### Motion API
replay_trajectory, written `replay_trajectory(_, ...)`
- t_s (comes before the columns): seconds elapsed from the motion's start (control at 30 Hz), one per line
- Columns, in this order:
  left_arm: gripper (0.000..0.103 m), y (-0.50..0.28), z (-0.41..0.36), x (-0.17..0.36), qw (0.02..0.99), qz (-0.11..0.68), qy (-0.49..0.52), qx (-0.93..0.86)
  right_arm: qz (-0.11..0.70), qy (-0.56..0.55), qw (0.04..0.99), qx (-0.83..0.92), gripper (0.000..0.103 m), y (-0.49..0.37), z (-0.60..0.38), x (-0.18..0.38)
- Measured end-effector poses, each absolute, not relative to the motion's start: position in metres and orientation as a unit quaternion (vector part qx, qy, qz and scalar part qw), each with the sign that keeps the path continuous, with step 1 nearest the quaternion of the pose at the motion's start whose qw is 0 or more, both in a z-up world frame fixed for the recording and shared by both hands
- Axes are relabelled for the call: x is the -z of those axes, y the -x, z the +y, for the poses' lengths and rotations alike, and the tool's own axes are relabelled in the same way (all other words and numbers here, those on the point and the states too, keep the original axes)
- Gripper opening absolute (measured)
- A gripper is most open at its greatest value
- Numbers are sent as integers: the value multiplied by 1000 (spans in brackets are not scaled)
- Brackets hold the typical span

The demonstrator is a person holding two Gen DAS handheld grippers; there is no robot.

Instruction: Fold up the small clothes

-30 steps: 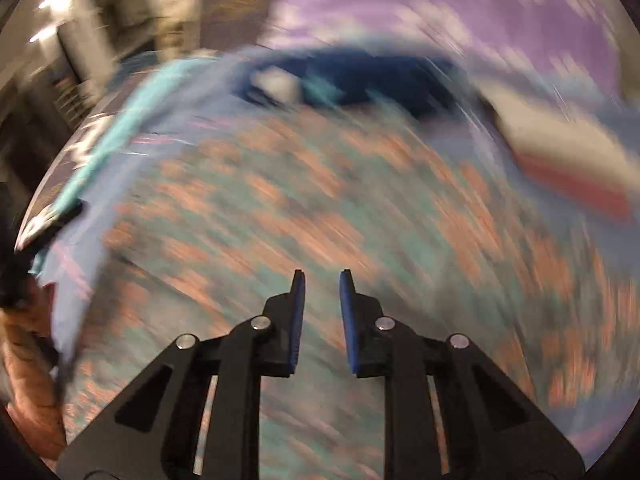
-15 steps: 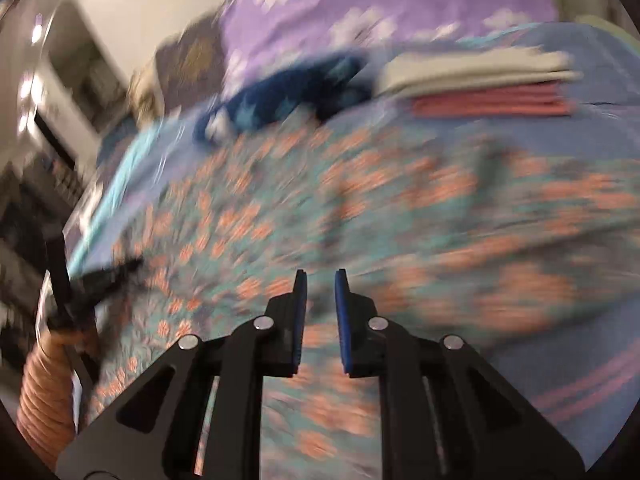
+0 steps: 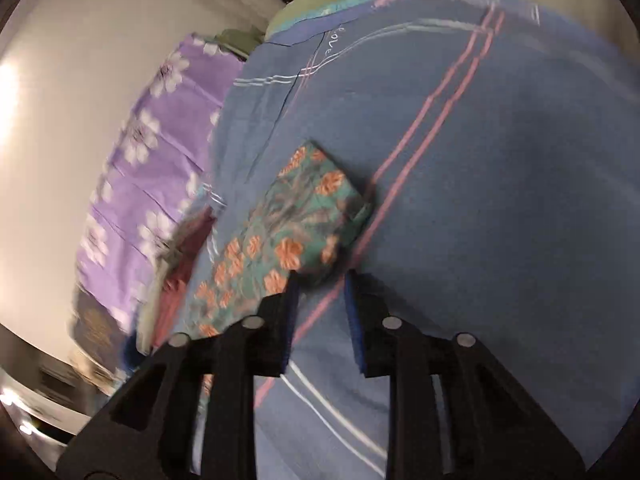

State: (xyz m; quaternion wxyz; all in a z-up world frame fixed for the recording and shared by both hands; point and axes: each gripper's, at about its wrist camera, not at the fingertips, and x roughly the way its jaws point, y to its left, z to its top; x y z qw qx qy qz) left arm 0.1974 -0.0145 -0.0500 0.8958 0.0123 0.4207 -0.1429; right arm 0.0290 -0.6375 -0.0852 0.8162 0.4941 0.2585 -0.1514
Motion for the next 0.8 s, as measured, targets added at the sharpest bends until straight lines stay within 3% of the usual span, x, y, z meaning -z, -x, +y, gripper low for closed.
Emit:
replay_trajectory(0.07, 51, -200, -23, 60, 892, 430, -23, 140, 246, -507, 814, 141, 38, -36, -643, 87)
replay_trajectory(0.13, 53, -200, -26, 62, 891, 431, -30, 139, 245, -509, 813, 143, 36, -46, -646, 84)
replay_trajectory(0.2, 53, -200, -24, 64, 891, 430, -24, 142, 255, -506, 811, 145, 6, -55, -648, 82)
replay_trajectory(0.37, 54, -201, -20, 67, 891, 430, -7, 149, 227, -478, 841, 112, 6, -79, -603, 39)
replay_trajectory(0.6, 57, -199, -18, 66, 891, 426, 3, 158, 242, -334, 896, -163, 6, -133, -388, -39)
replay_trajectory(0.8, 54, -193, 1, 63, 888, 419, 62, 176, 358, -222, 861, -285, 6, -157, -231, 10)
